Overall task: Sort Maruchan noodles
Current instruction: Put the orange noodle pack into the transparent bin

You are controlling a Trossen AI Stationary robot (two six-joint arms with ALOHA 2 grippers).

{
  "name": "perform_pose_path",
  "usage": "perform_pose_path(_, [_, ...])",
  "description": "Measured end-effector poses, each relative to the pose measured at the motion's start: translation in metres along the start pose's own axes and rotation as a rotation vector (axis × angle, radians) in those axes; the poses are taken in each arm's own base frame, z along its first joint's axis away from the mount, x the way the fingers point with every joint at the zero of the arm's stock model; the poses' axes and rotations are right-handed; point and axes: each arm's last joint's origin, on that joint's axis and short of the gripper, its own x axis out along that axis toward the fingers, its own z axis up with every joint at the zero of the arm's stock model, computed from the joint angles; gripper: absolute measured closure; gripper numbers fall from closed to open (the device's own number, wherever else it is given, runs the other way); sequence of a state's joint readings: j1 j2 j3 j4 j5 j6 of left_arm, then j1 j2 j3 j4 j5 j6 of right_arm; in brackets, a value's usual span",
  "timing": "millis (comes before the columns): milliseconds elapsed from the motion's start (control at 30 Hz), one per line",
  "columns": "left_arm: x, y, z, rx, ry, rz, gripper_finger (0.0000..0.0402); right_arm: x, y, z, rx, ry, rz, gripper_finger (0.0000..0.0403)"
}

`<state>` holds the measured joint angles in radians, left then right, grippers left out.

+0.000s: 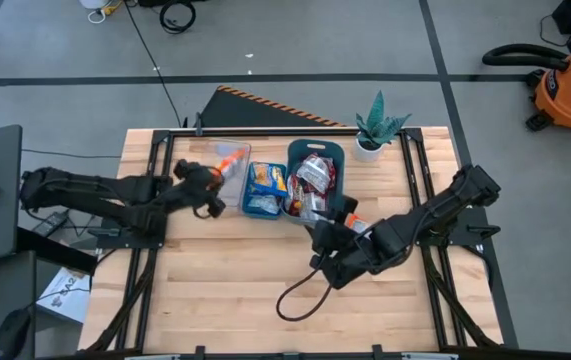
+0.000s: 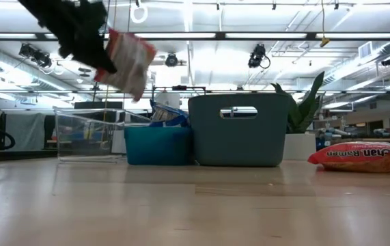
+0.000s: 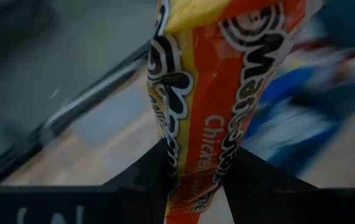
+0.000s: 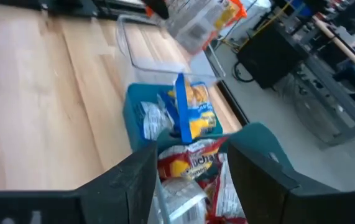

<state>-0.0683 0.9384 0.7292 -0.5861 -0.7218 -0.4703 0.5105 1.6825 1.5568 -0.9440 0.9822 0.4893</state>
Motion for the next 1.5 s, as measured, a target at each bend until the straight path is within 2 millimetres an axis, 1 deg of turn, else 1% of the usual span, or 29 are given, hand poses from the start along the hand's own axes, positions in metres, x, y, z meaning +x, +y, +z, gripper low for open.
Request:
perform_pose_path(67, [0.007,0.010,-0.003,-0.014,0.069,0.056,0.0271,0.003,0.003,-0.009,-0.003,0.011,-0.016,0.0201])
perform_pose_path(167, [0.020,0.018,-0.005,-0.013,0.141,0.114,0.0271,0.008,0.006,-0.021,-0.008,0.026,-0.037,0.0202])
perform_pose_path(333, [0.036,0.028,-0.004,0.004,0.188,0.187,0.0271,0.018,0.008,-0.036,0.000,0.060,-0.059,0.0203])
perform_pose_path(467, [0.047,0.031,-0.007,0.039,0.255,0.214,0.0271,0.019,0.009,-0.039,0.010,0.073,-0.051,0.0203])
perform_pose_path(600, [0.060,0.029,-0.011,0.145,0.305,0.248,0.0270,0.019,0.009,-0.040,0.009,0.072,-0.052,0.0203])
perform_pose_path(667, [0.065,0.027,-0.014,0.193,0.331,0.269,0.0260,0.019,0.009,-0.040,0.012,0.070,-0.054,0.0203])
perform_pose_path(733, [0.068,0.025,-0.017,0.213,0.358,0.274,0.0241,0.018,0.010,-0.040,0.015,0.070,-0.053,0.0203])
perform_pose_path(933, [0.066,0.024,-0.025,0.269,0.438,0.259,0.0180,0.018,0.009,-0.041,0.002,0.086,-0.049,0.0203])
perform_pose_path(1067, [0.057,0.021,-0.020,0.282,0.465,0.257,0.0158,0.018,0.008,-0.043,-0.005,0.113,-0.039,0.0203])
perform_pose_path(1167, [0.050,0.015,-0.013,0.271,0.465,0.223,0.0156,0.018,0.007,-0.047,-0.006,0.174,-0.006,0.0203])
perform_pose_path(1333, [0.036,0.001,0.000,0.273,0.418,0.161,0.0165,0.018,0.001,-0.056,-0.001,0.318,0.025,0.0203])
perform_pose_path(1400, [0.032,-0.005,0.002,0.283,0.398,0.136,0.0169,0.017,0.000,-0.059,0.008,0.359,0.028,0.0203])
perform_pose_path(1500, [0.028,-0.011,0.001,0.282,0.387,0.114,0.0170,0.019,0.001,-0.067,0.008,0.409,0.039,0.0203])
